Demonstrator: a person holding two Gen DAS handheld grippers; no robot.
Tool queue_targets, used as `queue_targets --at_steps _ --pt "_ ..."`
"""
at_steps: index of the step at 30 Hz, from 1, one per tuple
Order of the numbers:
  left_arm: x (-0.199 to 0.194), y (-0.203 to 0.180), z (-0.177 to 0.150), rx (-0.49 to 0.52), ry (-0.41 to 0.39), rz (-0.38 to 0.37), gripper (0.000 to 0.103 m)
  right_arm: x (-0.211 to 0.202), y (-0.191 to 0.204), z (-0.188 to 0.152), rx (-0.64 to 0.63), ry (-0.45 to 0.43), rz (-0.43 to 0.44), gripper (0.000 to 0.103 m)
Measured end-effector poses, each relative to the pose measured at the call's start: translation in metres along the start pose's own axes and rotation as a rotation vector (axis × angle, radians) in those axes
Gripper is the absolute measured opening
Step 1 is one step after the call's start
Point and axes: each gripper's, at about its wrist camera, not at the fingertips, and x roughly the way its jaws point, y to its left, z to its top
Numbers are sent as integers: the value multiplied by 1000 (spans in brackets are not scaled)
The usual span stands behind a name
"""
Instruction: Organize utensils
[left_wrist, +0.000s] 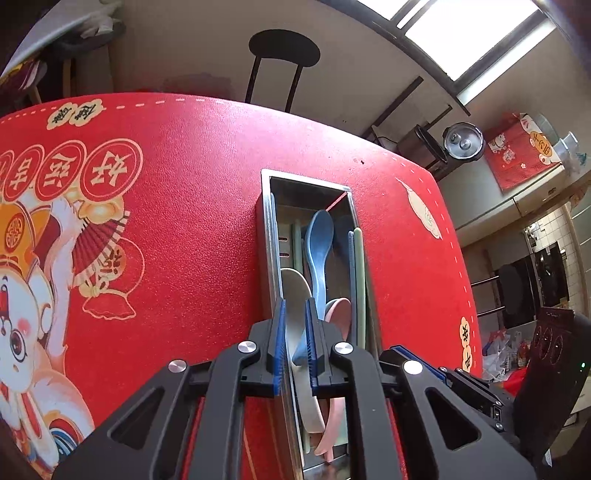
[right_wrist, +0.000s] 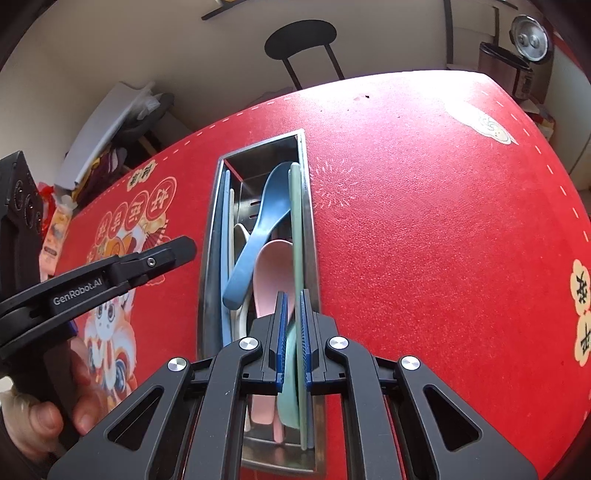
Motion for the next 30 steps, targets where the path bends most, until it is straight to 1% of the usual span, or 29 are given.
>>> queue_targets --at_steps 1,3,4,6,10,13,15,18,20,22,23,24,25,26,27,28,30 --pt "-5 0 1 12 -9 5 16 -3 1 0 0 -4 -2 8" --pt "-16 -2 3 46 -26 15 30 -12 3 -1 -8 -16 -23 8" --pt "-22 -4 3 68 -37 23 32 -17 3 -2 -11 -25 -28 8" --pt "-38 -8 3 127 -65 57 40 -30 4 -4 -19 -47 -45 8" --pt "-70 -12 -1 226 -126 116 44 -59 8 -7 -40 -99 -79 8" --pt "-97 -13 -4 274 -173 145 47 -86 11 -12 -60 -145 -112 8" --pt "-117 -13 -7 299 -210 160 51 -105 14 -16 -77 -182 -141 8" --pt "-149 -13 -13 315 -263 155 56 -138 20 -24 -97 -246 -180 8" --pt "-170 -15 -18 324 -296 141 57 -158 24 -30 -108 -289 -209 9" --pt "-192 -18 -24 330 -330 126 61 -181 28 -37 -113 -342 -245 10" --pt "-204 -20 -28 335 -351 121 67 -192 29 -41 -112 -364 -259 11" --pt "-215 -24 -32 344 -375 118 73 -203 31 -45 -109 -384 -271 13" --pt "-225 -27 -36 355 -394 115 76 -214 32 -49 -101 -403 -279 24" --pt "-235 -31 -40 369 -415 110 81 -226 33 -53 -93 -427 -287 45" --pt "-244 -36 -45 384 -437 107 87 -238 35 -57 -86 -454 -293 60" --pt "-253 -40 -49 396 -459 107 89 -250 36 -62 -81 -488 -296 62" --pt "-266 -47 -55 408 -490 90 96 -270 41 -68 -72 -522 -320 72"
